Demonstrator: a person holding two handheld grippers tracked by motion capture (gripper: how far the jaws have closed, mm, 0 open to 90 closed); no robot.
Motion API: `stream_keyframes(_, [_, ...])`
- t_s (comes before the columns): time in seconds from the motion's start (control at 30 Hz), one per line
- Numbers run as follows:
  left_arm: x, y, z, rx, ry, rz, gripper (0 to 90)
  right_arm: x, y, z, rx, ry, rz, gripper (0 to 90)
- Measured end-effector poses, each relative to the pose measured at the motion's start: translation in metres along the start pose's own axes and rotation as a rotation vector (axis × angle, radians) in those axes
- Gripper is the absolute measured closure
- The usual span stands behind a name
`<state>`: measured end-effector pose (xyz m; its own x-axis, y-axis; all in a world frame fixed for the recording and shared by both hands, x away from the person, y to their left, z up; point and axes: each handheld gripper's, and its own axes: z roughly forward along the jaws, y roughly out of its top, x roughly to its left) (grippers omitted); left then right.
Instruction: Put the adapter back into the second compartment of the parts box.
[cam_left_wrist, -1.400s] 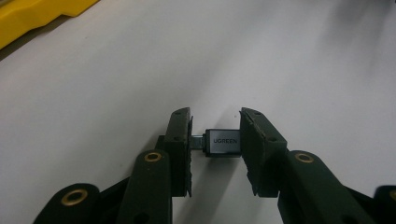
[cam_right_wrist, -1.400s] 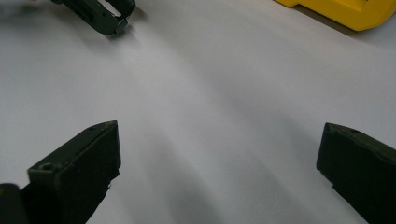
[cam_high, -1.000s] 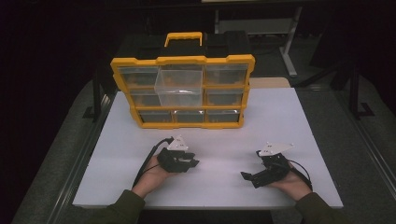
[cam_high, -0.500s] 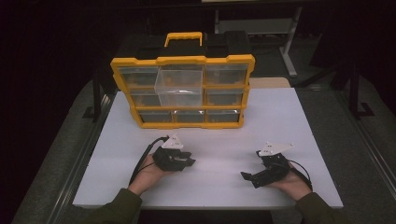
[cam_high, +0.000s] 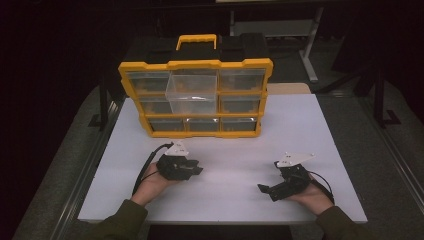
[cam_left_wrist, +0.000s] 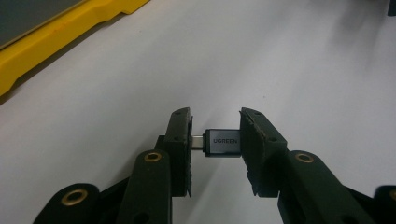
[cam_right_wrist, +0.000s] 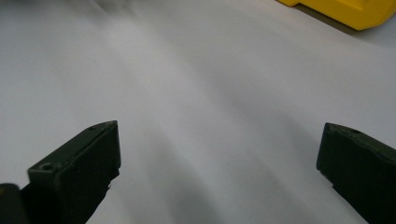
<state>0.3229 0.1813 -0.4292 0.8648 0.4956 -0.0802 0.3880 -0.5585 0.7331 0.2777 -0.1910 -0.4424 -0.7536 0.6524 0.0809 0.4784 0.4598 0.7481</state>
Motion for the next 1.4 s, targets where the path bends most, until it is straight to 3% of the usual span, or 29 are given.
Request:
stream_keyframes(0.73, [0.015,0.002,-0.035,-0.010,-0.004,-0.005,64.7,0.000,0.000,0.000,0.001,0.004,0.001,0.0])
stream_keyframes(1.4, [0.033,0.014,-0.066,-0.043,-0.013,-0.041,64.7,-0.001,-0.001,-0.001,-0.005,0.002,0.010,0.0])
